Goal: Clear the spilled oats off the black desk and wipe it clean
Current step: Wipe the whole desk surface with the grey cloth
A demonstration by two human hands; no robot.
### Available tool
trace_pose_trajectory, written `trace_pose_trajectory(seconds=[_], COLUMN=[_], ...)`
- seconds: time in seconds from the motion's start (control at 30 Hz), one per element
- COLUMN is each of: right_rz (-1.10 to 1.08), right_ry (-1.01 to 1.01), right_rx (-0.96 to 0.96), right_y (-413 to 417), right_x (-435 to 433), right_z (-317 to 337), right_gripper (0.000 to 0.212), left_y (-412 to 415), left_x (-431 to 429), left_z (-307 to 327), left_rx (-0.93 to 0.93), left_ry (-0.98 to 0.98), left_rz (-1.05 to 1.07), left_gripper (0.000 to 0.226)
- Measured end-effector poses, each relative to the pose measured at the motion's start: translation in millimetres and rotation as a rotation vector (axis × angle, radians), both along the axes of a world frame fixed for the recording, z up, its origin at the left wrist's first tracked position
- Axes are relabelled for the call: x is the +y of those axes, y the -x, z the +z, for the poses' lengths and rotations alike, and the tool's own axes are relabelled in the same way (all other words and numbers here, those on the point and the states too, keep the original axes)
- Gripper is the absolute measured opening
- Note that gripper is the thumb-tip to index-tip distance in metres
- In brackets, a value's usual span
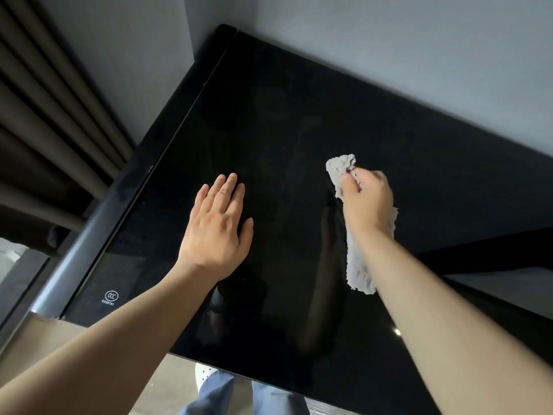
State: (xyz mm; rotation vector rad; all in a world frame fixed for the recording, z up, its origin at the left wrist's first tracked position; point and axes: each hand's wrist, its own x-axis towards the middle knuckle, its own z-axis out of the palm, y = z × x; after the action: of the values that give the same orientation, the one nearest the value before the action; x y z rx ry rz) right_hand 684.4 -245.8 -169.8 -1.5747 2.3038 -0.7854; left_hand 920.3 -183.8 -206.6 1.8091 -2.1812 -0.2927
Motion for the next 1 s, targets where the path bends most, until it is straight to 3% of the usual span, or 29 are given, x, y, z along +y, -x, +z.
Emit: trace_pose_trajectory(seconds=[0.07,0.17,0.23,0.33,0.53,0.7,0.8,0.9,1.0], right_rz=[-0.001,0.172,0.303,0.362,0.035,-0.137,-0.201,-0.291,-0.224], right_ry=[0.026,0.062,0.011,-0.123,0.067,0.165,0.248,0.098,-0.055], right_rx=[0.121,0.111,0.039,-0.227,-0.121,-0.072,0.007,0.001,0.012], right_y=[-20,-48,-53,-43,-1,19,51,90,85], right_x=[19,76,118,145,57,23,2,-13,-7], right_z=[-17,-19,-14,10,21,2,18,4,-13], right_gripper=[0.025,0.018,0.020,0.026,0.045,0.018,0.020,0.025,0.026], left_y=[0,-4,-3,-1,-3,-9,-7,-6,-8], left_x=[2,1,1,3,2,14,10,11,12], left_z=[-2,-5,-6,-2,3,-3,-3,-6,-8], left_rx=[0.000,-0.015,-0.023,-0.019,-0.011,-0.021,-0.020,-0.010,-0.008], left_ry=[0.001,-0.005,-0.014,-0.012,0.002,0.007,0.016,0.014,0.019], left_rz=[0.000,0.003,0.001,0.005,-0.001,-0.002,-0.007,-0.009,-0.001], left_gripper=[0.064,0.064,0.065,0.065,0.064,0.063,0.063,0.063,0.064])
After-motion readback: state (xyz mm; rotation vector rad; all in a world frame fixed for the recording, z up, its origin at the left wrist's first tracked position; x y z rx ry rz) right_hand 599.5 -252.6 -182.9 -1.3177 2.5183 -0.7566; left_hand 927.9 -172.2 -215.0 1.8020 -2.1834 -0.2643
